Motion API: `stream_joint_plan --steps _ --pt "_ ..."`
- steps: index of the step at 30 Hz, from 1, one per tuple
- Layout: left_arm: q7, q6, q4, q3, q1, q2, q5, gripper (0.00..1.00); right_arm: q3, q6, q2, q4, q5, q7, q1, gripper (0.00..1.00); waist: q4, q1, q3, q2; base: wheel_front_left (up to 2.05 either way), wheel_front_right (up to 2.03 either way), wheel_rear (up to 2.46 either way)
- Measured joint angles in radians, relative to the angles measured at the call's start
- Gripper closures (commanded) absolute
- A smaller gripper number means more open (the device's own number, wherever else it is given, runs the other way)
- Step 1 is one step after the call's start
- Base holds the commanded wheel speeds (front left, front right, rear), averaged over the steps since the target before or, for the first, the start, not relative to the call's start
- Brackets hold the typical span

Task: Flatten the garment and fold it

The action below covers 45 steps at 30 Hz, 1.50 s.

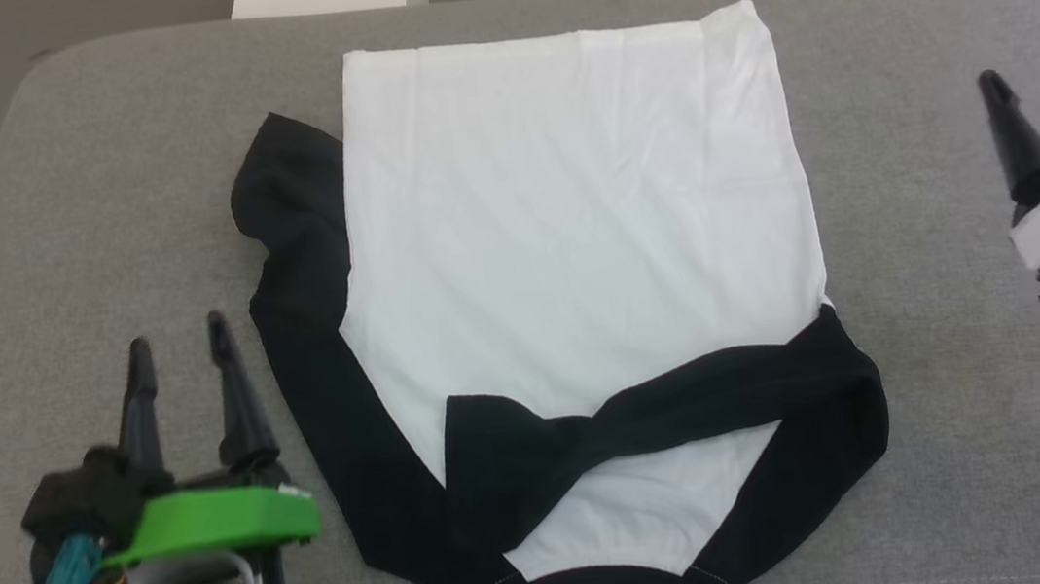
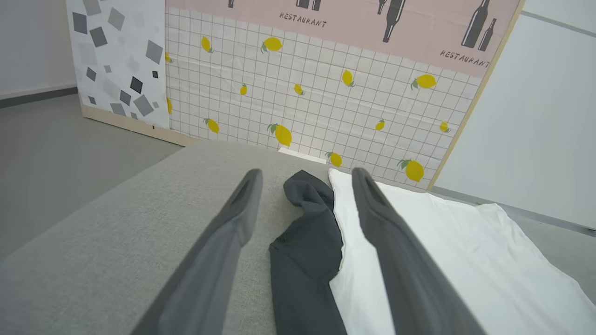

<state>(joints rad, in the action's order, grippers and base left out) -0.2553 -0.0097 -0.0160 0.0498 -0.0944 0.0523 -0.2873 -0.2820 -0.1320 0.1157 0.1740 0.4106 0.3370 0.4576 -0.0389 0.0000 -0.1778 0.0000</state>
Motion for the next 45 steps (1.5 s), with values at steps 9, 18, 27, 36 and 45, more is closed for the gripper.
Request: stream_joint_plan --steps 9,18,27,36,45 --pt "0.268 -0.067 0.174 -0.013 -0.437 0.132 -0.066 0.0 -0.039 0.0 -0.037 -0.117 -0.024 0.055 0.022 0.0 0.006 0.0 -0.111 0.0 0.0 0.0 0.0" --pt "0.746 -0.067 0.36 -0.031 -0.853 0.3 -0.084 0.0 -0.002 0.0 -0.052 -0.151 -0.013 0.049 0.107 0.0 0.048 0.0001 -0.269 0.0 0.0 0.0 0.0" --pt "1.161 0.002 0.421 -0.091 -0.966 0.363 -0.088 0.0 0.003 0.0 -0.055 -0.164 0.0 0.039 0.119 0.0 0.104 0.0002 -0.4 0.0 0.0 0.0 0.0" --pt "1.424 0.086 0.362 -0.116 -0.948 0.419 -0.044 0.0 0.016 0.0 -0.058 -0.171 0.01 0.028 0.141 0.0 0.148 0.0002 -0.472 0.0 0.0 0.0 0.0" --pt "1.319 0.16 0.261 -0.021 -0.847 0.362 -0.114 1.0 0.02 0.0 -0.06 -0.174 0.01 0.028 0.142 0.0 0.133 0.0002 -0.473 0.0 0.0 0.0 0.0"
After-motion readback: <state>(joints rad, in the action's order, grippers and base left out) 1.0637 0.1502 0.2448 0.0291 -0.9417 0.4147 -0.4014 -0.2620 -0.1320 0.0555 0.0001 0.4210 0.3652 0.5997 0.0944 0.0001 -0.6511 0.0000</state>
